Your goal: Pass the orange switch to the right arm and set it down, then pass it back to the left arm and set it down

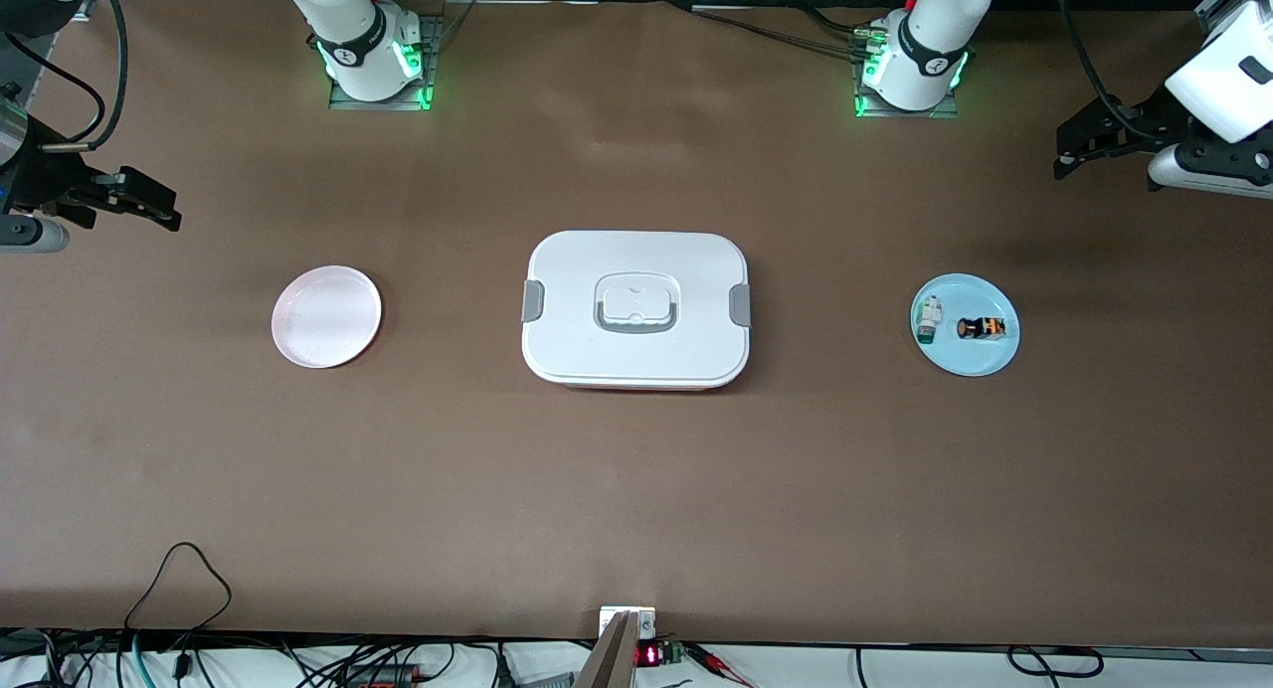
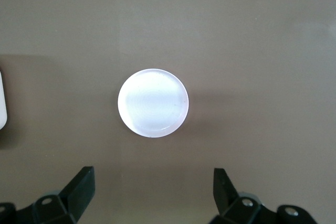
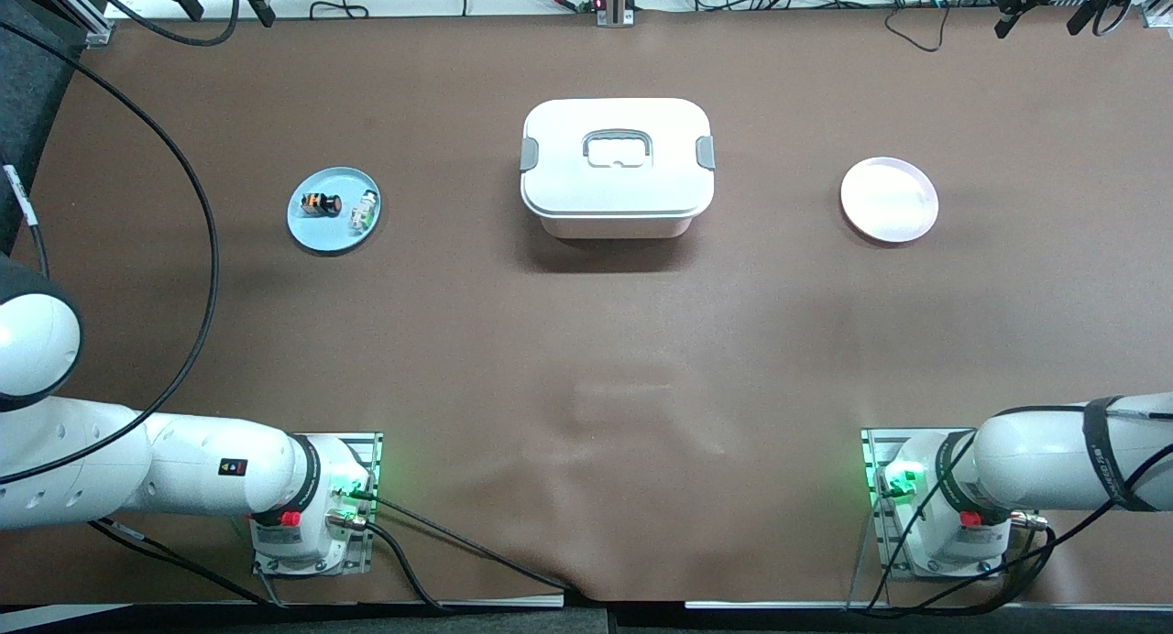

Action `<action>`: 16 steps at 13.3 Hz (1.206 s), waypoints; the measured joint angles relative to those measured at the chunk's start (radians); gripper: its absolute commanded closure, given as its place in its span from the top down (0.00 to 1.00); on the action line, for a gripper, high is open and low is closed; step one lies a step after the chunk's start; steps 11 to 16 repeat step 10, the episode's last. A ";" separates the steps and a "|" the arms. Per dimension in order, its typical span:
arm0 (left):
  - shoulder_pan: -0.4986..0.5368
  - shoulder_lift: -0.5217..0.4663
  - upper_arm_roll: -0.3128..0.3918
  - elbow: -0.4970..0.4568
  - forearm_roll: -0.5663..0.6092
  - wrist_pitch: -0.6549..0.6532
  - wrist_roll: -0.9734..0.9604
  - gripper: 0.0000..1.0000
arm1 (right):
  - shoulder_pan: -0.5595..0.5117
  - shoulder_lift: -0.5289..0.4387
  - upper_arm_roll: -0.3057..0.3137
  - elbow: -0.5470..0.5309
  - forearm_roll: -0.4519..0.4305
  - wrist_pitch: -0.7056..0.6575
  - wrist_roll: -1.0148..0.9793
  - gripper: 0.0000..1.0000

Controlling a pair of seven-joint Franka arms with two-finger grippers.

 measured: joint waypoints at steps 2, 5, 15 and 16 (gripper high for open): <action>-0.004 0.007 0.008 0.002 0.000 0.000 -0.003 1.00 | 0.000 0.000 0.000 0.001 0.000 -0.003 0.000 1.00; -0.004 0.018 0.010 0.006 0.000 -0.001 -0.019 1.00 | 0.000 0.000 0.000 0.001 0.000 -0.004 0.000 1.00; -0.004 0.022 0.017 0.006 0.000 -0.004 -0.032 1.00 | 0.002 0.000 0.004 0.002 0.000 -0.005 0.000 1.00; -0.004 0.022 0.017 0.006 0.000 -0.004 -0.032 1.00 | 0.002 0.000 0.004 0.002 0.000 -0.005 0.000 1.00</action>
